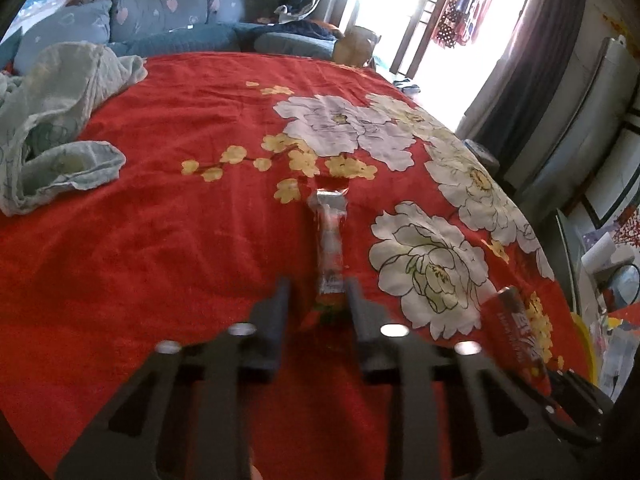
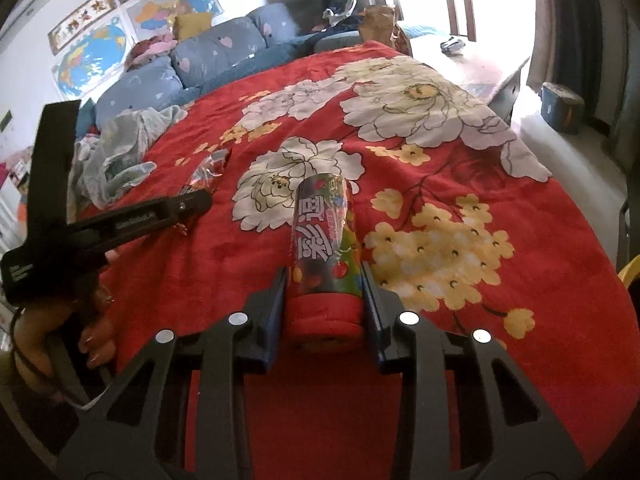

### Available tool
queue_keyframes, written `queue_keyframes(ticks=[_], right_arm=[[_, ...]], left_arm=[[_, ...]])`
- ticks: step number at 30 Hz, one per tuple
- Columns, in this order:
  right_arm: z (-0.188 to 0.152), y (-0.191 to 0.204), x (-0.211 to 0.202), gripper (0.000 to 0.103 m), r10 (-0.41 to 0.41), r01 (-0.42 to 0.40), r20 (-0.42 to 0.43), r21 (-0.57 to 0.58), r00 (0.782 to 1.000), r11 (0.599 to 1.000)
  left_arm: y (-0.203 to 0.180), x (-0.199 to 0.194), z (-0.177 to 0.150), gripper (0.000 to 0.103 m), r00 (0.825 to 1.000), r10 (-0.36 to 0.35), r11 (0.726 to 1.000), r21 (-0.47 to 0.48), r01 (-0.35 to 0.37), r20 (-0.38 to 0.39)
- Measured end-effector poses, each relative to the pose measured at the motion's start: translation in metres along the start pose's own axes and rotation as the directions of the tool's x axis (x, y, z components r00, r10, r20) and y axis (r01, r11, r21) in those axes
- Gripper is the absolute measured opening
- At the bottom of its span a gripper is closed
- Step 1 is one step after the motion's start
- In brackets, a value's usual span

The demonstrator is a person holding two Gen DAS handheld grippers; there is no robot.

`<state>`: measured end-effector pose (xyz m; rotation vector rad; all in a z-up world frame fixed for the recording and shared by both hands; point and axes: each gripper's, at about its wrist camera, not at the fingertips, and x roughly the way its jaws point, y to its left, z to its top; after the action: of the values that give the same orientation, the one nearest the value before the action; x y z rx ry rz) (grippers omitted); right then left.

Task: Collect trash
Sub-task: 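Grasp the red-white wrapper with the left tool while the right tool grasps the red printed can, then carry the wrapper and red can over the yellow-rimmed bin with both tools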

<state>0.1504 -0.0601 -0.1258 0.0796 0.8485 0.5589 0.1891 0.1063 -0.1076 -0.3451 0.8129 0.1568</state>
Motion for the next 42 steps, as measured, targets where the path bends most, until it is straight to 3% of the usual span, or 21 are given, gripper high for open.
queue_keyframes(ticks=[1, 16, 42], right_arm=[[-0.001, -0.001, -0.003, 0.027, -0.001, 0.001, 0.006, 0.002, 1.0, 1.0], [-0.001, -0.025, -0.064, 0.027, -0.012, 0.005, 0.117, 0.062, 0.993, 0.998], [0.006, -0.074, -0.124, 0.027, -0.119, 0.09, 0.22, 0.133, 0.968, 0.987]], left_arm=[[0.0, -0.001, -0.001, 0.014, 1.0, -0.006, 1.0, -0.001, 0.006, 0.003], [-0.058, -0.047, -0.007, 0.013, 0.987, -0.149, 0.982, 0.124, 0.141, 0.059], [-0.125, -0.092, -0.025, 0.013, 0.96, -0.27, 0.927, 0.288, 0.239, 0.073]])
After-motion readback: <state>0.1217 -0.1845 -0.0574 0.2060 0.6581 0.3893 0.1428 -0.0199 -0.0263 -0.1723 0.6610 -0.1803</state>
